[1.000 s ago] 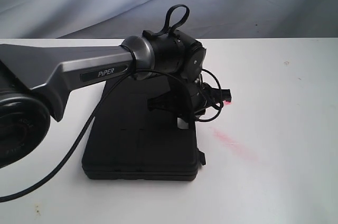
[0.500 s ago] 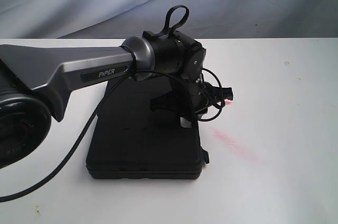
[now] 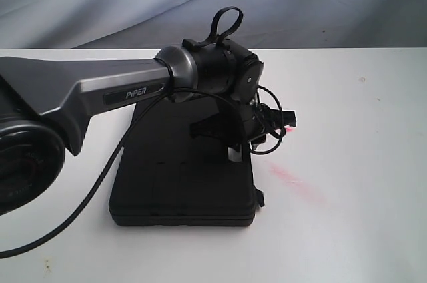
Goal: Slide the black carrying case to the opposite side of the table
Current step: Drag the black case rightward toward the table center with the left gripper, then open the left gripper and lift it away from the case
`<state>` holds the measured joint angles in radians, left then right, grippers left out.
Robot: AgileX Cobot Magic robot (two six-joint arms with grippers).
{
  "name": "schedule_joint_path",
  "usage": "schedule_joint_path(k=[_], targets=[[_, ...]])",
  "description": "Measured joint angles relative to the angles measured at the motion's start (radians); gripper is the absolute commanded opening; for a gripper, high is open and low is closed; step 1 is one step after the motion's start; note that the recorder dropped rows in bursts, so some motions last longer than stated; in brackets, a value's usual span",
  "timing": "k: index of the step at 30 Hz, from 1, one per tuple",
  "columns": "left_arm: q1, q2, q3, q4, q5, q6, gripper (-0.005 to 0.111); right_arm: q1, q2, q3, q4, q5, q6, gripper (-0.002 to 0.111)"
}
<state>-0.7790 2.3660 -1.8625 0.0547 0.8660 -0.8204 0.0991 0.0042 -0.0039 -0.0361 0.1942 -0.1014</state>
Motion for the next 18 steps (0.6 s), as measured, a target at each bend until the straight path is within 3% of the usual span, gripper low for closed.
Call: schedule_joint_path(k=[18], targets=[[-0.002,-0.05,-0.028,0.082,0.058,0.0,0.032,0.0,0.0,0.0,0.0,0.0,0.0,0.0]])
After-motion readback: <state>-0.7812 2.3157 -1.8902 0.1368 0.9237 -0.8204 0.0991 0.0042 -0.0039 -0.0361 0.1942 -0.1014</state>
